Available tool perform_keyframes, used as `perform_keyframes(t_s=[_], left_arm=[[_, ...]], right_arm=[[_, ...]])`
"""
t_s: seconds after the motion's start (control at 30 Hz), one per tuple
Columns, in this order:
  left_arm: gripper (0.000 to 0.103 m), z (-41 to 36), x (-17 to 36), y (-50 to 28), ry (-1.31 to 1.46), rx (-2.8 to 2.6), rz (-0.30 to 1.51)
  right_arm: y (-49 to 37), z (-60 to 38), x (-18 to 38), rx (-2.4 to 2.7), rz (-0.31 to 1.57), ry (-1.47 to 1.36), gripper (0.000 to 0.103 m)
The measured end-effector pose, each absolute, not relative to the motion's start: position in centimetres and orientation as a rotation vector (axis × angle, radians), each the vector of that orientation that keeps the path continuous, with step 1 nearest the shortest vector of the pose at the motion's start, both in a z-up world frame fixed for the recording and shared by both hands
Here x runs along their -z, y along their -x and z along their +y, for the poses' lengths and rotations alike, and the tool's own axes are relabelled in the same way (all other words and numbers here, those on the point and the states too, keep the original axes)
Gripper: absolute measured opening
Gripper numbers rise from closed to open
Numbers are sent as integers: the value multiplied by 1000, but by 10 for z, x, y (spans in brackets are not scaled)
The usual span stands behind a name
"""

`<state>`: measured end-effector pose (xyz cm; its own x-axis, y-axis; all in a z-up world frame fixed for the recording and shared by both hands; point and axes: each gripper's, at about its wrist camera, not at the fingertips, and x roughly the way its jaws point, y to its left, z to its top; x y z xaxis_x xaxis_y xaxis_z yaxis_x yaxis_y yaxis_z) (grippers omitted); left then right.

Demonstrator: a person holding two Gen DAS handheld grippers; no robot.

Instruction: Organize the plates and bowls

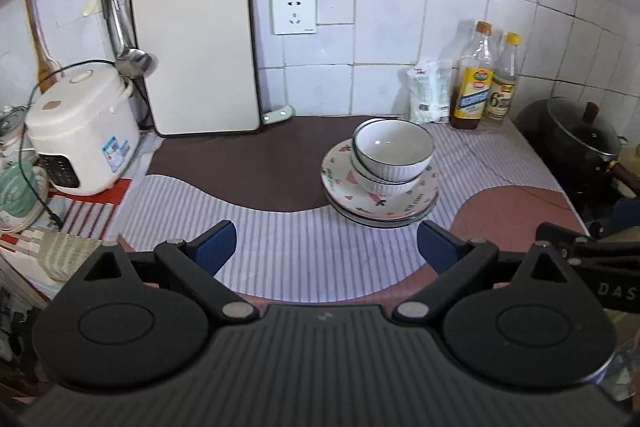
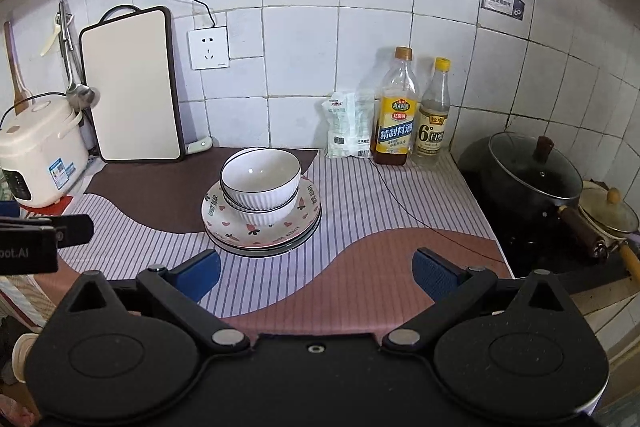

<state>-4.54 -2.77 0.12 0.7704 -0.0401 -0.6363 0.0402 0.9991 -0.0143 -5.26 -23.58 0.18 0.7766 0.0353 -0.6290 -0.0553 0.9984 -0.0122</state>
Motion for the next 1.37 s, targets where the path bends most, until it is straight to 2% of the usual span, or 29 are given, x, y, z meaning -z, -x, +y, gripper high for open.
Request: perform_keyframes(t_s=[1.37], left_arm=[[100, -23, 11, 43, -39, -65, 647]], right_arm=[[54, -225, 9, -35, 709, 38, 103]])
